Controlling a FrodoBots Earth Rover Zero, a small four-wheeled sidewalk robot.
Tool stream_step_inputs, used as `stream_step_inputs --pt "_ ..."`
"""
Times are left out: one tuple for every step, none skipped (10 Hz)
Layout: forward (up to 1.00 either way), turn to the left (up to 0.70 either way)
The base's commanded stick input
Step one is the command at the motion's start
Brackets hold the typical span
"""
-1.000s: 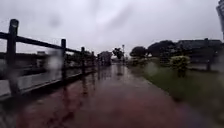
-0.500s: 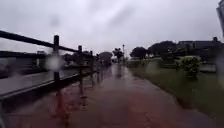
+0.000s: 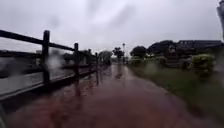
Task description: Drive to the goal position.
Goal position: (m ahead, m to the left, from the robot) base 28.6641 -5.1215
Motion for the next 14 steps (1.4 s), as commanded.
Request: stream_step_inputs --pt "1.0 0.01" --pt "1.0 0.01" --pt "1.0 0.01" --pt "1.0 0.01" --pt "1.0 0.01" --pt "1.0 0.01" --pt "1.0 0.01" --pt "1.0 -0.03" --pt "1.0 -0.03" --pt "1.0 -0.03" --pt "1.0 -0.01" --pt "1.0 0.01" --pt "1.0 0.01" --pt "1.0 0.01"
